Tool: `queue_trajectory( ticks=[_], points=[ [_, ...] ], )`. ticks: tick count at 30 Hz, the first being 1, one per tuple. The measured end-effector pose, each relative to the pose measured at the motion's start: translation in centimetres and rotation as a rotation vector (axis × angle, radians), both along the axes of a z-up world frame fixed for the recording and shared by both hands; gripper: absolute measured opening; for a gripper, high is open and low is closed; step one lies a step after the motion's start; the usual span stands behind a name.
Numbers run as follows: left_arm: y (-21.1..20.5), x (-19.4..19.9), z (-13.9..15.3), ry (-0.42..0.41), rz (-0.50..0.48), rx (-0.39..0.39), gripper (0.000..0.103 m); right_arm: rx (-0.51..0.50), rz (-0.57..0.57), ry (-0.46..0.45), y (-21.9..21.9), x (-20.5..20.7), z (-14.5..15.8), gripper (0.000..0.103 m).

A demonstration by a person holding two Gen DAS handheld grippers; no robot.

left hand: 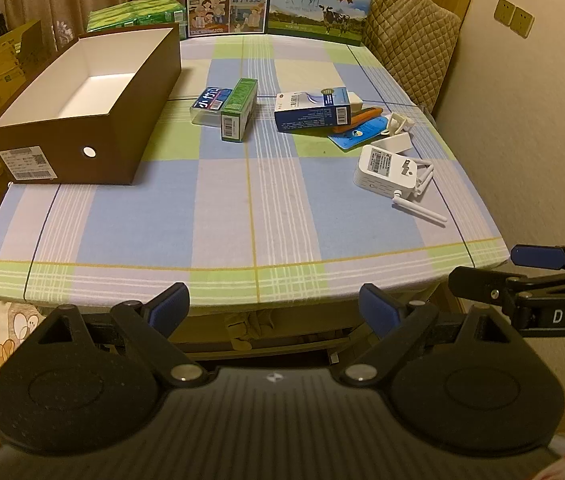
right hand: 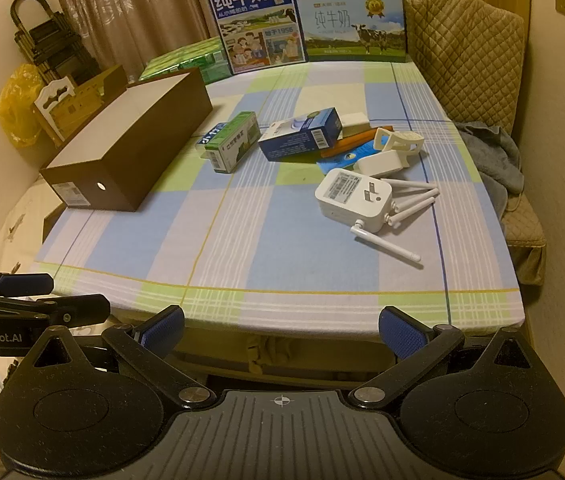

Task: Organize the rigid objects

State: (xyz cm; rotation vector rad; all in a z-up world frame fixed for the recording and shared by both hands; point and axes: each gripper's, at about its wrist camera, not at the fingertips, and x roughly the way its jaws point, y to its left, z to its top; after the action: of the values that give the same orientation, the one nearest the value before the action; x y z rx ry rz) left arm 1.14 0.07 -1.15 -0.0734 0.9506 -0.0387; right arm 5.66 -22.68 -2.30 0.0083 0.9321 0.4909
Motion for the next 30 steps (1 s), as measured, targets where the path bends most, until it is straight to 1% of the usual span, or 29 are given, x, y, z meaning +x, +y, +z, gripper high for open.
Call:
queue_trajectory(
  ticks=[30],
  points=[
    [0.2, 1.6, 0.0, 0.024, 0.001, 0.003, 0.09, 0.008, 0.017, 0.014, 0.3, 1.4, -0.5, 0.101]
  ],
)
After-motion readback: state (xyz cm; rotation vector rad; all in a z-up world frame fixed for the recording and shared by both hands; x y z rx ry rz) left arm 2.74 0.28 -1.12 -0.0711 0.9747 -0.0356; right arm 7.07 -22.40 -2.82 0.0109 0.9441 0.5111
